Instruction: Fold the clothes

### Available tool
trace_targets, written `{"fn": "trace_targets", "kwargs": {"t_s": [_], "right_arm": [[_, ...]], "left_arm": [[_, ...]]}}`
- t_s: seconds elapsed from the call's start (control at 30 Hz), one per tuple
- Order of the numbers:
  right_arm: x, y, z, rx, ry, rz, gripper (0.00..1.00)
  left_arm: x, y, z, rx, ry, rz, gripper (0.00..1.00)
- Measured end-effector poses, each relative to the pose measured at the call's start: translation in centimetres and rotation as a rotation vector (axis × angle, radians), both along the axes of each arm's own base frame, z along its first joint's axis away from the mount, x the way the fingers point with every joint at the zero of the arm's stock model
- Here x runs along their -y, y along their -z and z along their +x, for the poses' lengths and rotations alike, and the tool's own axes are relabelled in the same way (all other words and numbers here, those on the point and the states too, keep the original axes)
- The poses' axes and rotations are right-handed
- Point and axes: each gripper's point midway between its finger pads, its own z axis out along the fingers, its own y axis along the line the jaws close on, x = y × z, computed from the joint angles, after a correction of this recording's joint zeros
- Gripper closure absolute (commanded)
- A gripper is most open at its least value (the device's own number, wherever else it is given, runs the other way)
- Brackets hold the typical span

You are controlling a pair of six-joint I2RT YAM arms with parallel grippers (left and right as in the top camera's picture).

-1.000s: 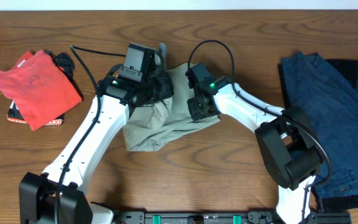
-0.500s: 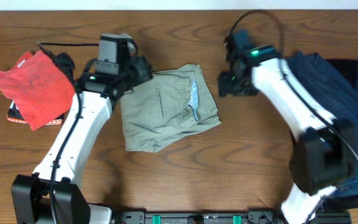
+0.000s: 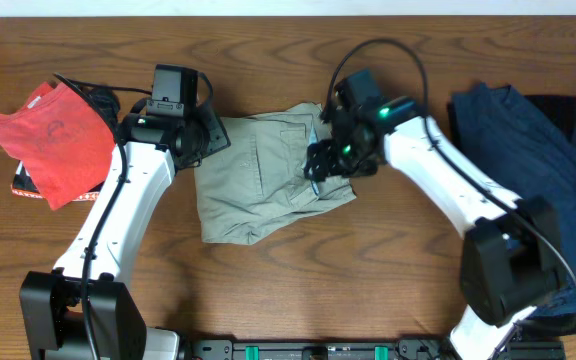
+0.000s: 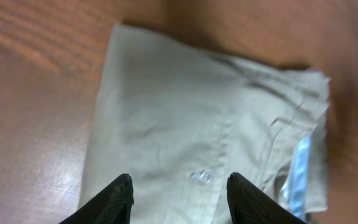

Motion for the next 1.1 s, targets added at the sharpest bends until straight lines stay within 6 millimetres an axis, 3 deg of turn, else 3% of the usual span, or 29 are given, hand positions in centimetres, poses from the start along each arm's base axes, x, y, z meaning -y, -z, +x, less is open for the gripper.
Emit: {"fn": "trace_targets", "kwargs": {"t_s": [0.1,0.13,0.2,0.27,0.37,0.47,0.63,0.73,0.8,0.93,1.0,1.1], "right_arm": [[-1.0,2.7,-1.2,-0.056,-0.013,0.017,0.27],[-1.2,3.3,-1.4,-0.067,-0.013,0.019,0.33],[-2.0,4.2,-1.7,-0.087,-0.016,0.041,0.59],[-3.4,4.4,-1.4,-0.082,-0.029,0.101,0.99],[-5.5,3.5,-0.8,-0.056,-0.074,0.219,0.99],[-7.6,1.1,-0.6,-0.023,-0.159,0.377,0.99],[-7.9,-3.1,0.5,0.042,-0.207,0.493,0.99],[-6.5,-5.6,1.6,0.112,-0.182,0.477,0.99],[-4.8,-6.3,2.0,0.141,-0.140,0.406,0.99],[-0.7,-4.4,2.5,0.159,-0.038,0.151,0.97],[1.4,-2.8,2.9,0.161,0.006,0.017,0.88],[3.8,-1.0,3.3,0.173,0.042,-0.133,0.90]], "left_arm": [[-0.2,0.3,-0.5,-0.024,0.002,0.010,0.49],[-0.2,0.3,-0.6,-0.027,0.001,0.012,0.50],[-0.2,0.3,-0.7,-0.029,0.000,0.013,0.50],[-0.2,0.3,-0.7,-0.029,0.000,0.013,0.50],[-0.2,0.4,-0.7,-0.030,0.000,0.013,0.49],[-0.3,0.4,-0.8,-0.036,0.000,0.014,0.50],[-0.3,0.5,-0.9,-0.041,0.000,0.015,0.50],[-0.3,0.5,-0.9,-0.041,0.000,0.015,0.49],[-0.3,0.5,-0.9,-0.041,0.000,0.015,0.50],[-0.3,0.5,-1.0,-0.043,0.000,0.016,0.50],[-0.3,0.5,-1.0,-0.043,0.001,0.016,0.49],[-0.3,0.5,-1.0,-0.043,0.000,0.016,0.49]]}}
